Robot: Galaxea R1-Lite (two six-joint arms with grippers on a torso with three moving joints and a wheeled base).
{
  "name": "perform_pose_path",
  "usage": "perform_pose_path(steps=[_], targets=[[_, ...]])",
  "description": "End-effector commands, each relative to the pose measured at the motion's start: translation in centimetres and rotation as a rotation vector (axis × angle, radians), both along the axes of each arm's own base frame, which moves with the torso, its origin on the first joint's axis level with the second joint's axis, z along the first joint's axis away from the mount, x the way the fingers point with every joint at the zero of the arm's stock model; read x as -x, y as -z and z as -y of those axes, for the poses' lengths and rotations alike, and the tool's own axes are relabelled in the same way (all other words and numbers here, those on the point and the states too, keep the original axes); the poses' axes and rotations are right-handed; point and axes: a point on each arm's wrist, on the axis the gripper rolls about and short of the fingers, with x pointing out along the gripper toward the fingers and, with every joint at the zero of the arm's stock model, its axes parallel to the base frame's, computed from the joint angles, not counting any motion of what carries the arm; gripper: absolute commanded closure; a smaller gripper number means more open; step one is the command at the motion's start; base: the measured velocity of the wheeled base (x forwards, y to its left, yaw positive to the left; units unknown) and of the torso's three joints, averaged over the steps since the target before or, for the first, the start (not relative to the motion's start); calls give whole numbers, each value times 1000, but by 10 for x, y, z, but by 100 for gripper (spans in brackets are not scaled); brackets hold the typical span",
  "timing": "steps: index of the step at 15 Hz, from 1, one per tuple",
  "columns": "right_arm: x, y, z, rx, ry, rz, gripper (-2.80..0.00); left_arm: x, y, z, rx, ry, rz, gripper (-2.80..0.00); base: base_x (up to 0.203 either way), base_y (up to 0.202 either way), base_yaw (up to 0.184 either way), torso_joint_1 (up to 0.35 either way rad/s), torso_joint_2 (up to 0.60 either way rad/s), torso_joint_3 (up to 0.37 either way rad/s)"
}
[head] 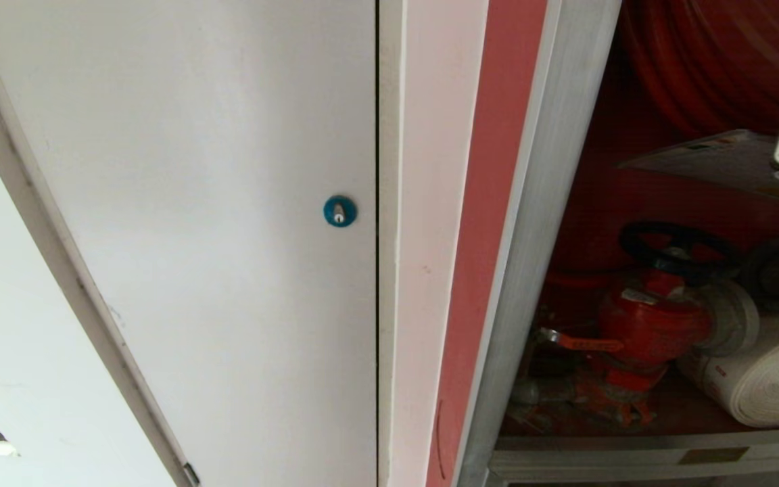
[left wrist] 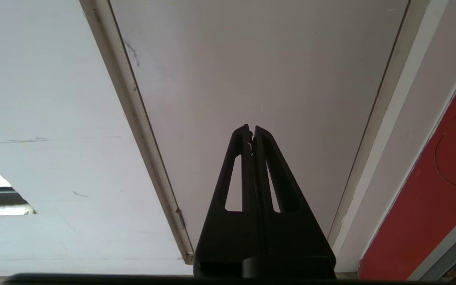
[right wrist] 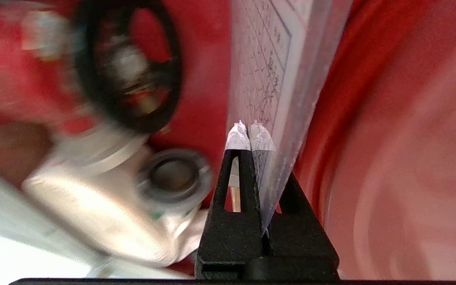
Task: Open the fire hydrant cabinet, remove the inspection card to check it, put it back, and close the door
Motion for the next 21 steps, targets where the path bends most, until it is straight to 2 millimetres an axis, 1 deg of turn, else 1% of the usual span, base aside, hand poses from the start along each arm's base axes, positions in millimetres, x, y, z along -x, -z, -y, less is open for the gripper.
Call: perform_pose_path(steps=[1,4,7,11,15,21], targets=[[-30,20,4,19,-3,-53,0,-1,2,0,0,-1,-7,0,0,0,0,0,0,0],[-38,33,10,48,13,-97,0,-1,2,0,1,-1,-7,0,0,0,0,0,0,0],[-43,39,20,90,26,-126,0,-1,2,0,0,-1,-7,0,0,0,0,0,0,0],[-46,49,24,116,24,-149,0,-1,2,0,0,0,-7,0,0,0,0,0,0,0],[-54,52,23,107,-15,-110,0,-1,2,0,0,-1,-7,0,0,0,0,0,0,0],[-55,54,21,99,-55,-103,0,-1,2,0,0,0,-7,0,0,0,0,0,0,0]])
